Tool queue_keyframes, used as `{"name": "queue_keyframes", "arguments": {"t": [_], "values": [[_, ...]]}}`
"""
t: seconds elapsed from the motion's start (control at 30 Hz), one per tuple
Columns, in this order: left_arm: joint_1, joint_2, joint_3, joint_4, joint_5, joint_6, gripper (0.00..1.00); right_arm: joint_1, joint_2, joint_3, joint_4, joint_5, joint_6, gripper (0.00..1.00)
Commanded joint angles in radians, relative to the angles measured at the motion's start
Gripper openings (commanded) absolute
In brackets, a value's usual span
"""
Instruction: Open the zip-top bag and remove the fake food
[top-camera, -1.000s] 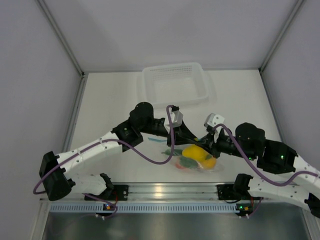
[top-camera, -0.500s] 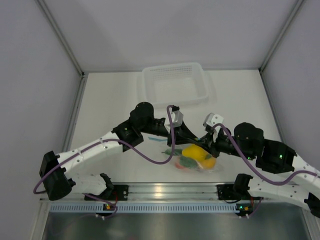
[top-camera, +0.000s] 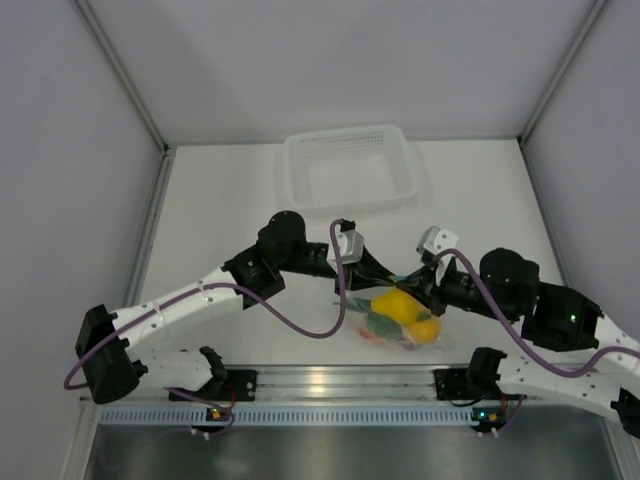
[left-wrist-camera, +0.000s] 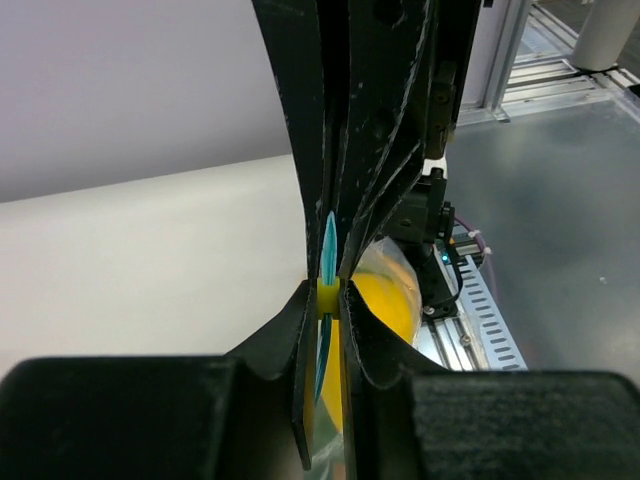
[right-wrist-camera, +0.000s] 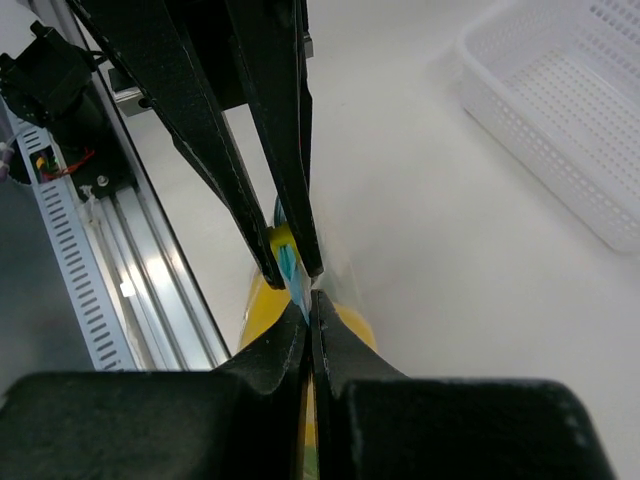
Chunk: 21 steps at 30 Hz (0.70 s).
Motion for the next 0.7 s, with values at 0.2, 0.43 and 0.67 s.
{"name": "queue_keyframes", "arguments": {"t": [0.2, 0.43, 0.67], "values": [[0.011, 0.006, -0.055, -0.074, -0.072, 0.081, 0.00, 0.014, -0.085, 0.046, -0.006, 0.068, -0.021, 0.00], [0.069, -0.032, -0.121, -0.084, -0.046, 0.054, 0.00, 0.013, -0.134, 0.075, -0.064, 0.099, -0.034, 0.00], [0.132, -0.092, -0.206, -0.084, -0.032, 0.064, 0.00, 0.014, -0.146, 0.137, -0.112, 0.128, -0.049, 0.00]]}}
